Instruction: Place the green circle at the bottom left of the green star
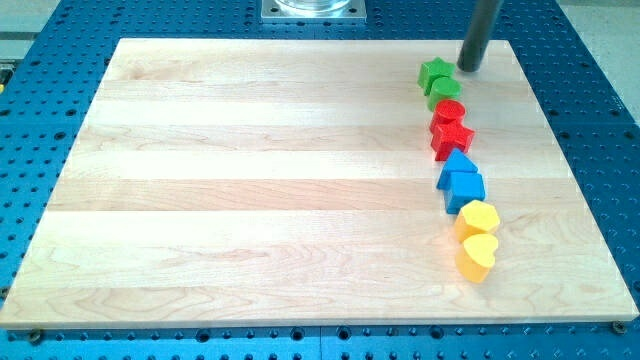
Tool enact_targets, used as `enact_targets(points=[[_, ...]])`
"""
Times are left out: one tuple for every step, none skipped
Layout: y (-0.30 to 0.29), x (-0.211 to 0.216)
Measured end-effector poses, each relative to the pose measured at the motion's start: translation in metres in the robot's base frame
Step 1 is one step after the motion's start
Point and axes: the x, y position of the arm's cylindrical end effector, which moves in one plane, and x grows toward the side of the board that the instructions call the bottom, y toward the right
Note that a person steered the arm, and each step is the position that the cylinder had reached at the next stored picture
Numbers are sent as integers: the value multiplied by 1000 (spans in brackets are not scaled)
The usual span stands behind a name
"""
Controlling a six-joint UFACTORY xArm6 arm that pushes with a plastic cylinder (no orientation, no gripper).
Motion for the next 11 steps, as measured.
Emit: enact_targets(points=[[-110,24],[-127,2],[-25,-14],[16,7],[19,40],[33,73],[20,82],[-5,82],[-47,82],[-91,64],[-124,65]])
